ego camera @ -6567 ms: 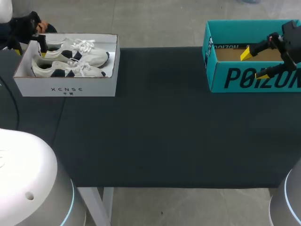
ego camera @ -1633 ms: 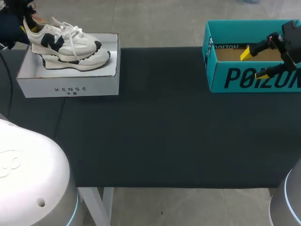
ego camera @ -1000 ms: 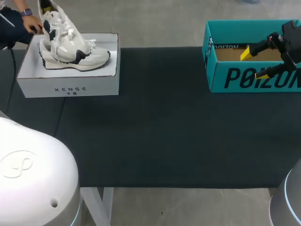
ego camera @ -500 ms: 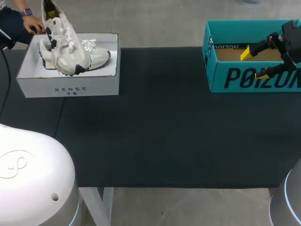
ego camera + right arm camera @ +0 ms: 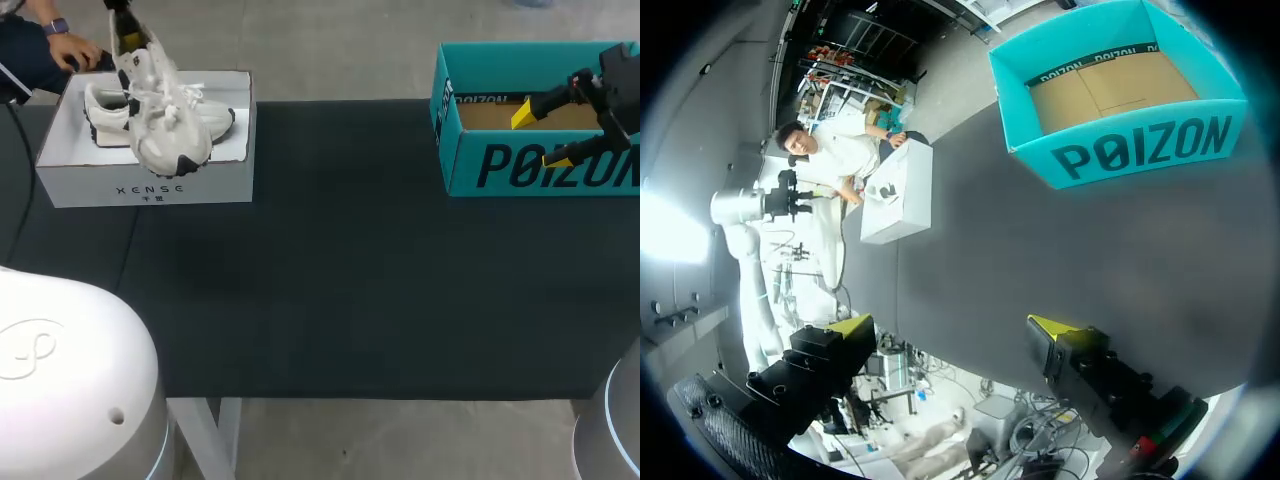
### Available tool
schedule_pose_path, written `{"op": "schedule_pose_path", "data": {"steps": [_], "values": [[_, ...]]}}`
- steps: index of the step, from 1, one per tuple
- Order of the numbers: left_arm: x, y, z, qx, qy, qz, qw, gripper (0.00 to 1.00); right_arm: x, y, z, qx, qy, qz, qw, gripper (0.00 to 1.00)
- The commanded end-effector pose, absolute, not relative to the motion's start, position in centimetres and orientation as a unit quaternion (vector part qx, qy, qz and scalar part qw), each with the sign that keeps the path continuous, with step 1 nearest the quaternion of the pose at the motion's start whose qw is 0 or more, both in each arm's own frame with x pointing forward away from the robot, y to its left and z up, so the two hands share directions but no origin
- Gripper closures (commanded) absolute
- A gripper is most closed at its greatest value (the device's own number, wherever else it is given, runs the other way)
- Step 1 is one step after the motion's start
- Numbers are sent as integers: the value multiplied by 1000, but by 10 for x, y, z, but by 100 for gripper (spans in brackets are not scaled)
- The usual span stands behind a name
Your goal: Take the shoe out of the shoebox, open the shoe tongue, remove and reinsert the insole, then place the shoe into the shoebox
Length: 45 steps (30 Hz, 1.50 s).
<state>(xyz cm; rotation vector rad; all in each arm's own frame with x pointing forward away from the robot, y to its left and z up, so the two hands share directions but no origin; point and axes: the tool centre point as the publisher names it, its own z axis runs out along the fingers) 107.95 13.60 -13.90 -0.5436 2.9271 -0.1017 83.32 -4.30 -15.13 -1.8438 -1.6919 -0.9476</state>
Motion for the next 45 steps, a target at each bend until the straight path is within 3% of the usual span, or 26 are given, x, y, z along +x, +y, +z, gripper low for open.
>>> {"op": "schedule_pose_path", "data": {"steps": [1, 18, 27, 45], "values": [[1076, 104, -143, -170, 982, -19, 83, 100, 834, -43, -151, -671, -615, -343, 230, 0], [1073, -10, -183, -113, 987, -31, 107, 100, 834, -43, -151, -671, -615, -343, 230, 0], [1043, -61, -222, -71, 993, -43, 82, 100, 834, -43, -151, -671, -615, -343, 230, 0], [997, -127, -297, -23, 996, -54, 66, 100, 834, -43, -151, -671, -615, -343, 230, 0]]}}
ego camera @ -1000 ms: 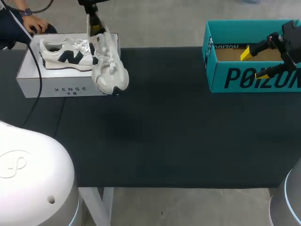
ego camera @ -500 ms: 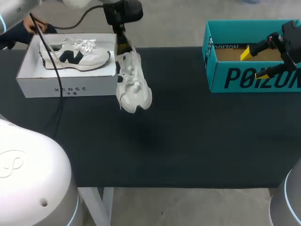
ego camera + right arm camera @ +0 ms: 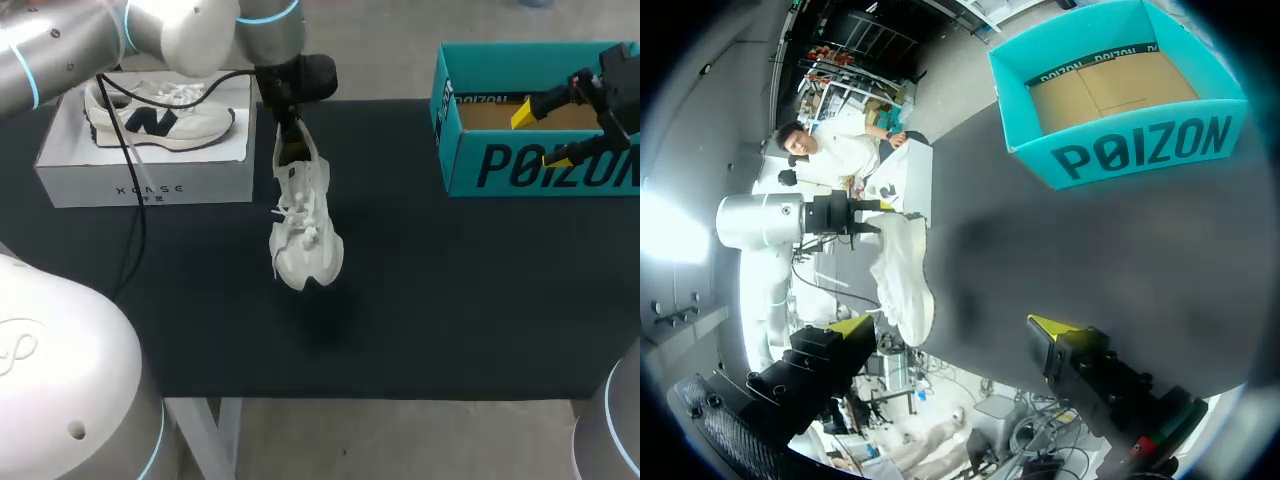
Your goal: Take the shoe out of the shoebox, open the shoe tongue, remove and reinsert the insole, then place the shoe into the shoebox
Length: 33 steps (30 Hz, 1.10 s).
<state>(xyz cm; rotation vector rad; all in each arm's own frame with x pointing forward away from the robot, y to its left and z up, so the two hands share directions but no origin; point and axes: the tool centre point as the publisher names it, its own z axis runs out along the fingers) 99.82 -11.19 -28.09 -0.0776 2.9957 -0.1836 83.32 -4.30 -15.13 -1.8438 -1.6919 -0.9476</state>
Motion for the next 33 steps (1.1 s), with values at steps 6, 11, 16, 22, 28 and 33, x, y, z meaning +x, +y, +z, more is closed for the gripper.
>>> {"op": "schedule_pose_path", "data": {"steps": [6, 11, 16, 22, 28, 33], "values": [[986, -152, -324, -15, 997, -43, 60, 100, 834, -43, -151, -671, -615, -343, 230, 0], [981, -168, -337, -17, 996, -41, 79, 100, 834, -43, -151, -671, -615, -343, 230, 0], [985, -183, -348, -24, 995, -46, 87, 100, 834, -43, -151, -671, -615, -343, 230, 0], [992, -188, -348, -23, 995, -45, 88, 100, 834, -43, -151, -671, -615, -343, 230, 0], [999, -188, -348, -21, 995, -37, 88, 100, 834, -43, -151, -671, -615, -343, 230, 0], [1003, -192, -349, -24, 995, -35, 86, 100, 834, -43, -151, -671, -615, -343, 230, 0]]}}
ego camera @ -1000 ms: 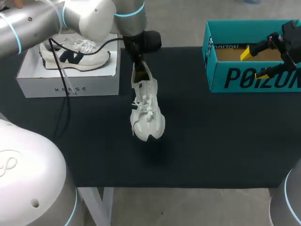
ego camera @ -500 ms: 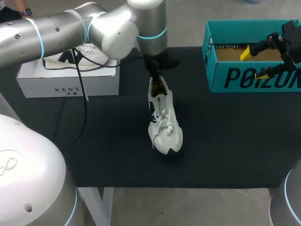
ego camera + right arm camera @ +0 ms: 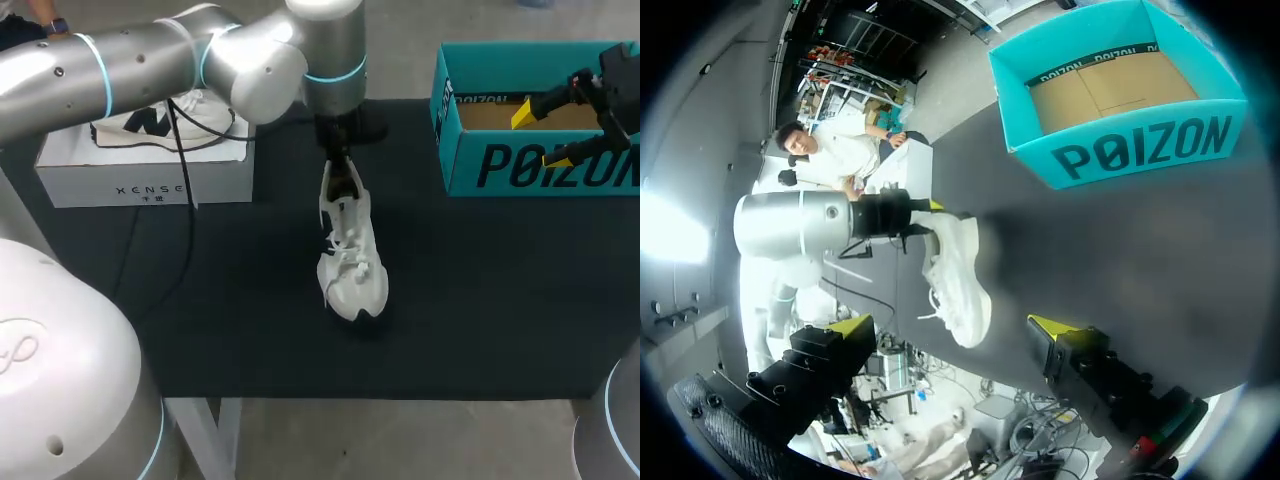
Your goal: Take the shoe out of the shoebox, open the shoe tongue, remove and reinsert the insole, then place the shoe into the shoebox
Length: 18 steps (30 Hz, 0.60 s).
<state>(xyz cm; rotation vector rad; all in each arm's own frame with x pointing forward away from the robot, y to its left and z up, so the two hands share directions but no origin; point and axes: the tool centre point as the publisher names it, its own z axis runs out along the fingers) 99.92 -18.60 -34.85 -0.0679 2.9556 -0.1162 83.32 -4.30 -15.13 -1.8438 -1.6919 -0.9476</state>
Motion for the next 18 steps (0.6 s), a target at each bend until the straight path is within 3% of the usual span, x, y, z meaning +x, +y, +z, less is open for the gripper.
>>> {"op": "schedule_pose_path", "data": {"steps": [1, 9, 18], "values": [[1004, -194, -350, -25, 995, -36, 85, 100, 834, -43, -151, -671, -615, -343, 230, 0], [1004, -199, -346, -47, 995, -36, 80, 100, 834, -43, -151, -671, -615, -343, 230, 0], [1006, -194, -335, -236, 968, -70, 49, 100, 834, -43, -151, -671, -615, -343, 230, 0]]}}
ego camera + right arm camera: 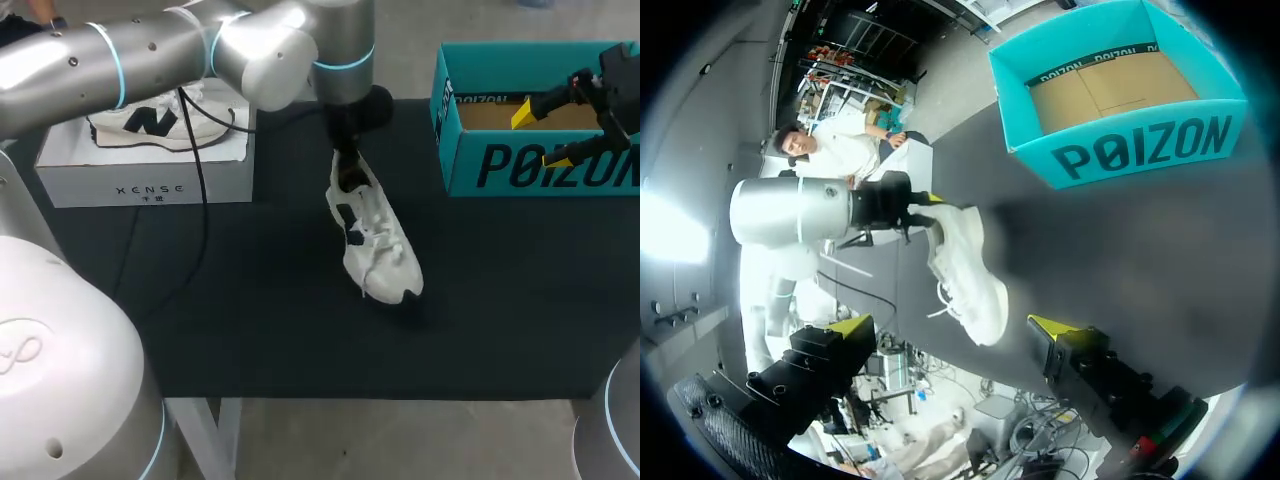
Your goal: Take the shoe out of the shoebox, open the shoe tongue, remove and reinsert the insole, then place the shoe into the shoebox
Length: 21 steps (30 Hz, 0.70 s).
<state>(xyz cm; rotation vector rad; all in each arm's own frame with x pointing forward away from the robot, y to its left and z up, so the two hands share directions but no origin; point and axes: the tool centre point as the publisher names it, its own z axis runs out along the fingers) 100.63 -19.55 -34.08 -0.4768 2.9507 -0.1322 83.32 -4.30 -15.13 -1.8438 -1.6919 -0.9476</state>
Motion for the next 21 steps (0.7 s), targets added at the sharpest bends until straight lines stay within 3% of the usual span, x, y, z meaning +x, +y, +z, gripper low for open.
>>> {"op": "schedule_pose_path", "data": {"steps": [1, 2, 19, 21], "values": [[1006, -192, -333, -249, 964, -87, 32, 100, 834, -43, -151, -671, -615, -343, 230, 0], [1006, -190, -329, -250, 963, -103, 8, 100, 834, -43, -151, -671, -615, -343, 230, 0], [1006, -190, -329, -250, 963, -103, 8, 100, 834, -43, -151, -671, -615, -343, 230, 0], [998, -178, -319, -285, 953, -98, 40, 100, 834, -43, -151, -671, -615, -343, 230, 0]]}}
